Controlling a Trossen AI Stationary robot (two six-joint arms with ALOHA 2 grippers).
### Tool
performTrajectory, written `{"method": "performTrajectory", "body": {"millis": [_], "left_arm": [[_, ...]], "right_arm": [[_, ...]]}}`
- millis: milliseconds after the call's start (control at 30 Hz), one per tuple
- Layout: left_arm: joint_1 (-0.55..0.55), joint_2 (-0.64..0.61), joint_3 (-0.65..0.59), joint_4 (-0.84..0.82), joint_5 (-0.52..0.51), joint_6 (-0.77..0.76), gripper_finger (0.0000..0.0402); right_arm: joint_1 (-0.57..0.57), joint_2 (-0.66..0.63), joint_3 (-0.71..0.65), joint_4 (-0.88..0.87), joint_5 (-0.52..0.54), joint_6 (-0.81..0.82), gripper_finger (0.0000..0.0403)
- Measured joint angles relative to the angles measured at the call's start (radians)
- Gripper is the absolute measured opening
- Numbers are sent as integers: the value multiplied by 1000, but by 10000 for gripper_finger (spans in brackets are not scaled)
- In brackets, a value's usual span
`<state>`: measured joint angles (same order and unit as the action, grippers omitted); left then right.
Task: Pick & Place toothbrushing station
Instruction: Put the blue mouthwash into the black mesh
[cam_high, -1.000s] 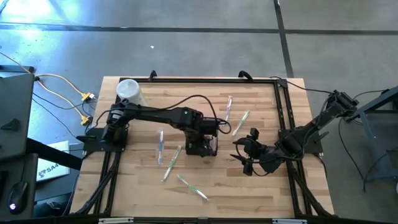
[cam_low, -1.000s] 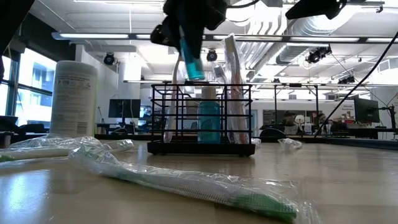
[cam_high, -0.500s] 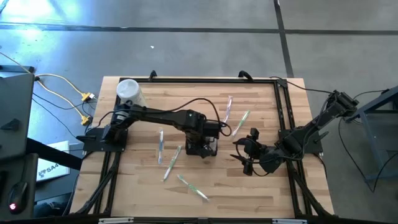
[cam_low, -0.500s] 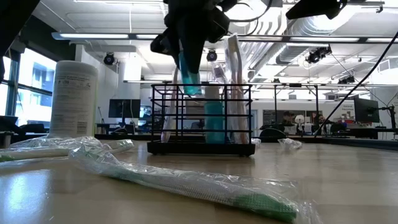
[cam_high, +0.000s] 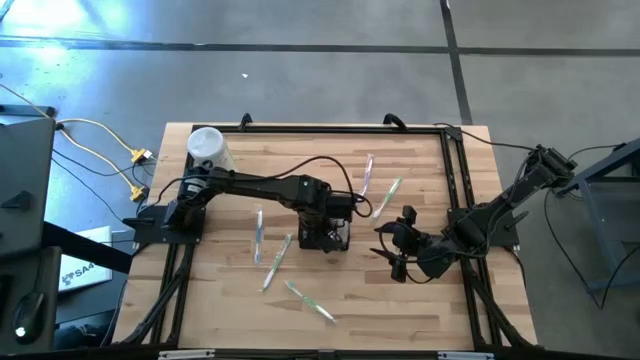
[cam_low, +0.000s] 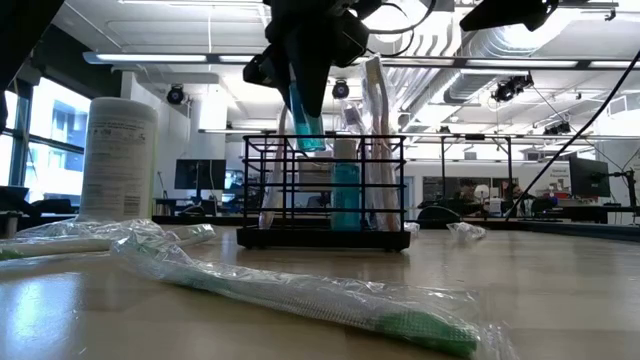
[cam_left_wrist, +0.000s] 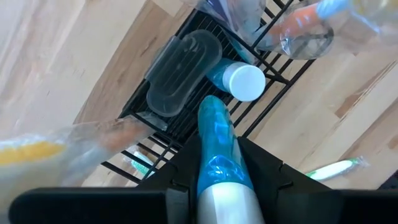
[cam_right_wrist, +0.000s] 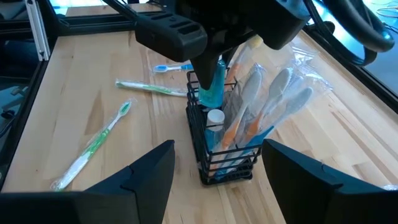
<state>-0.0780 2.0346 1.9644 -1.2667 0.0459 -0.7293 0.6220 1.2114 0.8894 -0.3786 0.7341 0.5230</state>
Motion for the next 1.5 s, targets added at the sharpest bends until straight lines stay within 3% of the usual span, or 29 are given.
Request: {"method": "performTrajectory", "body": {"millis": [1500], "left_arm": [[0, 87, -1, 9, -30, 105, 84]], "right_arm": [[0, 0, 0, -18, -1, 0, 235]]}}
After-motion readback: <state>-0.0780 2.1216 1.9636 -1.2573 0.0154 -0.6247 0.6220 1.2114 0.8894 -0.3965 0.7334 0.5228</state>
